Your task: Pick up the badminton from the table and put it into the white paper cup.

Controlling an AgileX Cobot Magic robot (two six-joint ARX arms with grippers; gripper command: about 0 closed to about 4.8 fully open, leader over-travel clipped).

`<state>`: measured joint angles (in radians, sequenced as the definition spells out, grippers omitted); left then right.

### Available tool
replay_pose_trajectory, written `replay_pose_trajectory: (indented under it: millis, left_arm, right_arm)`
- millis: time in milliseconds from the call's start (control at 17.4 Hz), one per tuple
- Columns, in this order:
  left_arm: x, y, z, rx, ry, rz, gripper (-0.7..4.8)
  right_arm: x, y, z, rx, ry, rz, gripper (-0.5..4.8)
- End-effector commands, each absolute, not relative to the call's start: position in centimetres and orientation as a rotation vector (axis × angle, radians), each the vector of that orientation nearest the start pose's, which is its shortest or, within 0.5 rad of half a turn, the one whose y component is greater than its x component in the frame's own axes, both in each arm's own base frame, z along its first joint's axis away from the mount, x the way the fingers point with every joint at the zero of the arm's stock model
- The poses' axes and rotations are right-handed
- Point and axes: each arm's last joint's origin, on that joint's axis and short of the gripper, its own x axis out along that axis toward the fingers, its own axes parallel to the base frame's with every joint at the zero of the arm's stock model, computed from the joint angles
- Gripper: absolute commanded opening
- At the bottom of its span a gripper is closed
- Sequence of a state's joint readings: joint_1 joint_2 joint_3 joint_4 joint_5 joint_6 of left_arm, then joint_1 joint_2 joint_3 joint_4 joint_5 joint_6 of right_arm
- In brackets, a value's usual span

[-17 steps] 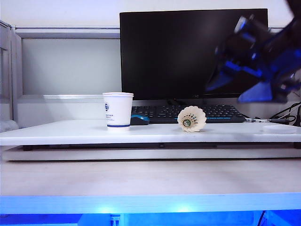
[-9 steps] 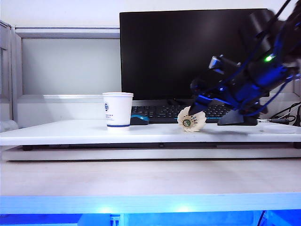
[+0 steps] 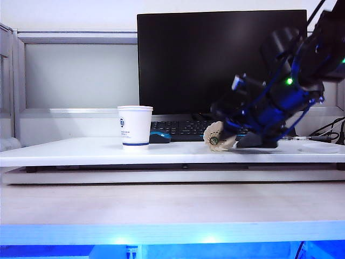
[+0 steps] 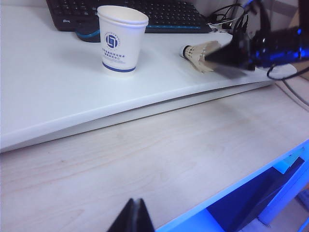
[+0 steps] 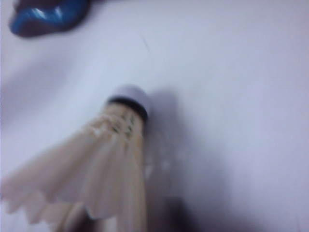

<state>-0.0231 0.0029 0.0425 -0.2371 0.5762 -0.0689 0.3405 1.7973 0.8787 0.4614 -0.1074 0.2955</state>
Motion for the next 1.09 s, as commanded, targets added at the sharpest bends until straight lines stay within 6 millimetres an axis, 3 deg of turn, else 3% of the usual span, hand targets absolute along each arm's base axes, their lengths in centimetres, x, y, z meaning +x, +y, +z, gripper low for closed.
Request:
replay_pose_trajectory:
  millis: [57,115,459,746,1091]
  left_arm:
    - [8.8,-1.8,15.3,-0.129,0.239,-0.601,-0.05]
    - [8.8,-1.8,15.3,-0.129,0.239,-0.602,-0.05]
    - [8.8,-1.8,15.3,-0.129,0.239,-0.601,-0.05]
    - [8.8,-1.8,15.3,-0.129,0.239,-0.601,-0.05]
    - [8.8,-1.8,15.3,-0.129,0.238,-0.600,-0.05]
  right_arm:
    - [34.4,12.5,16.3,0.236,0.480,0.375,0.19]
    - [34.4,12.6,16.4,0.236,0.470,0.377,-0.08]
    - [34.5,12.8,17.9,0.244,0.374,0.410,-0.08]
    - [33.4,13.0,20.9,0.253,0.319,0.464,-0.08]
    - [31.2,15.9,23.6,0.247,0.289,0.582,-0.08]
